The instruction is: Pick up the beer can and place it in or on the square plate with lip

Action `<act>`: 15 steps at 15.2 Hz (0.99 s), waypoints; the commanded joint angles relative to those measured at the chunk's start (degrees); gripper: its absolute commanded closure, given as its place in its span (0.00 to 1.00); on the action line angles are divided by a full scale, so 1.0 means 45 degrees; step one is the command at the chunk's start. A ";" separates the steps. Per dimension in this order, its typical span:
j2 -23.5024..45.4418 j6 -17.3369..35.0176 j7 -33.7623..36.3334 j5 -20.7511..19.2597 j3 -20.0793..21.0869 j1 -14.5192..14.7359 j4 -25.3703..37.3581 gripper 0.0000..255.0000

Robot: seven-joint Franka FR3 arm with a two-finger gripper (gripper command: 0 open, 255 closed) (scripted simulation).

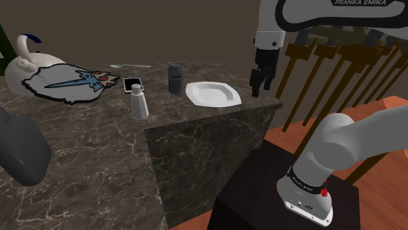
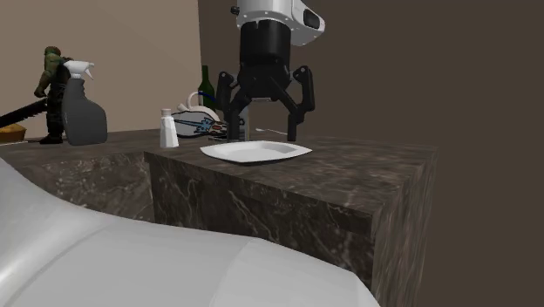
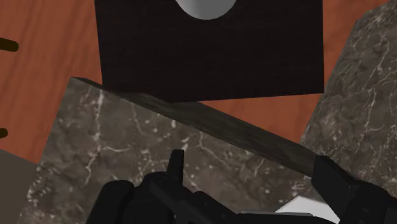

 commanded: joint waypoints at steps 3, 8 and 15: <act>0.0851 0.0396 0.0185 0.0172 0.0220 0.0111 0.0625 0.00; 0.2949 0.1152 0.0635 0.0452 0.0740 0.0331 0.2401 0.00; 0.5859 0.1657 0.1293 0.0491 0.1409 0.0569 0.5416 0.00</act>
